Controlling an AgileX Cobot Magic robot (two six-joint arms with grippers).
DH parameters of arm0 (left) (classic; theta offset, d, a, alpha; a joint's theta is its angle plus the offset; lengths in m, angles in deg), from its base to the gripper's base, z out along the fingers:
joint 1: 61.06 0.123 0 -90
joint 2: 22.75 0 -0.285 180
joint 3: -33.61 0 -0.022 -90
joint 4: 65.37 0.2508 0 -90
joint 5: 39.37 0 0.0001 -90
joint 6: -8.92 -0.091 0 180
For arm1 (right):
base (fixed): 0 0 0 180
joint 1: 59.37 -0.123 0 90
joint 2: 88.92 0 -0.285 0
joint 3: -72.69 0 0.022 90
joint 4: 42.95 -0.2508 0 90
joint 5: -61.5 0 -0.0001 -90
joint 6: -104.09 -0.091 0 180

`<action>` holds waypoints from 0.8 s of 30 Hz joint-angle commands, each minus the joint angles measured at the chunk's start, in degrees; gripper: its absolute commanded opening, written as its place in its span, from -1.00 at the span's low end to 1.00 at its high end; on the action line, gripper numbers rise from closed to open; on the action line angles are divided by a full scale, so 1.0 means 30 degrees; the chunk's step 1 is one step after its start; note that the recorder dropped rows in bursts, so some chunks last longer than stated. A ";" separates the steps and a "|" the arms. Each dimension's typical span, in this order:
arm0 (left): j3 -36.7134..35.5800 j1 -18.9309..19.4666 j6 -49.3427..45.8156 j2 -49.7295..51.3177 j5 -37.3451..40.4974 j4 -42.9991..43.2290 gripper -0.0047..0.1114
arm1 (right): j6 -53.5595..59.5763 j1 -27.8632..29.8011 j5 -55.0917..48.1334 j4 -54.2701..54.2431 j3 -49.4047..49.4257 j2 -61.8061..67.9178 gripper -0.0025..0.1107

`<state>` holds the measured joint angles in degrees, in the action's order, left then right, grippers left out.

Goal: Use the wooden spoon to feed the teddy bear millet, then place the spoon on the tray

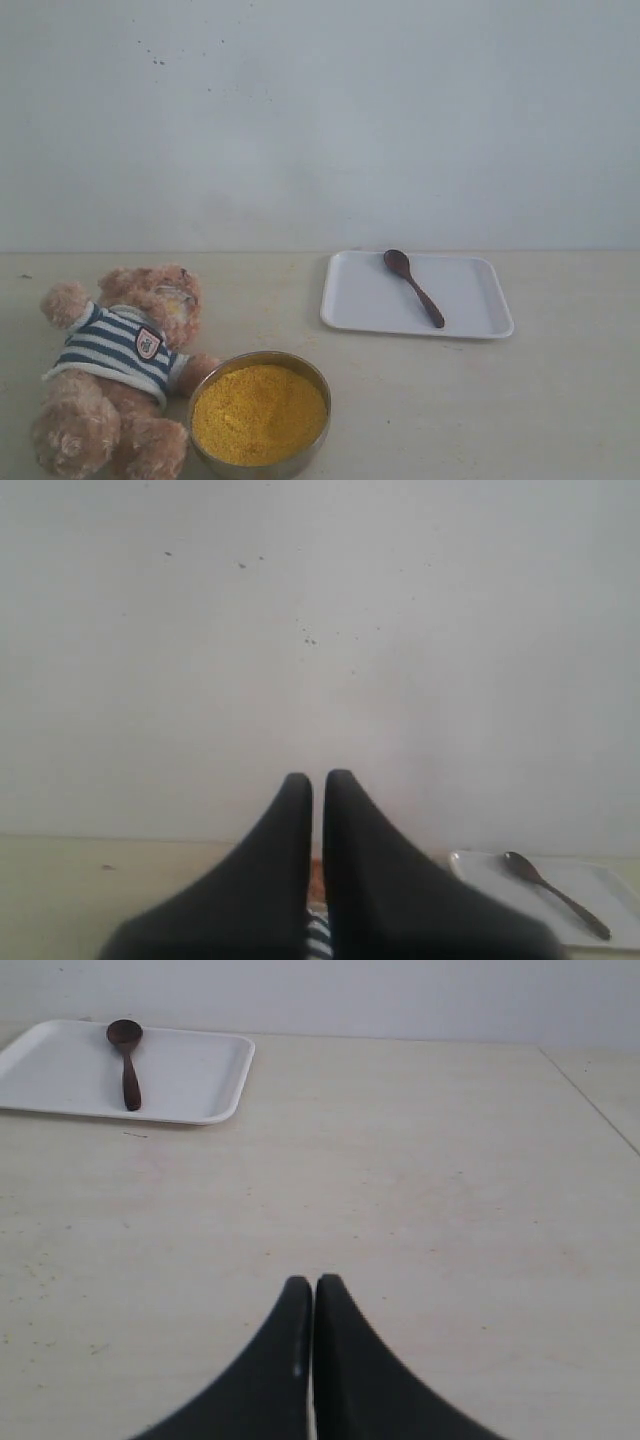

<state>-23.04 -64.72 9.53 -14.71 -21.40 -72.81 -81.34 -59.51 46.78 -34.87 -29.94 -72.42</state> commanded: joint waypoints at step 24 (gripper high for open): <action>-0.5447 -0.0369 -0.0958 -0.0085 -0.5180 0.0639 -0.85 | 0.0017 0.0048 0.0111 -0.0049 -0.0049 -0.0041 -0.96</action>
<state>-36.66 -65.77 6.06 -14.82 -34.72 -70.94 -81.34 -59.51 46.78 -34.87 -29.94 -72.42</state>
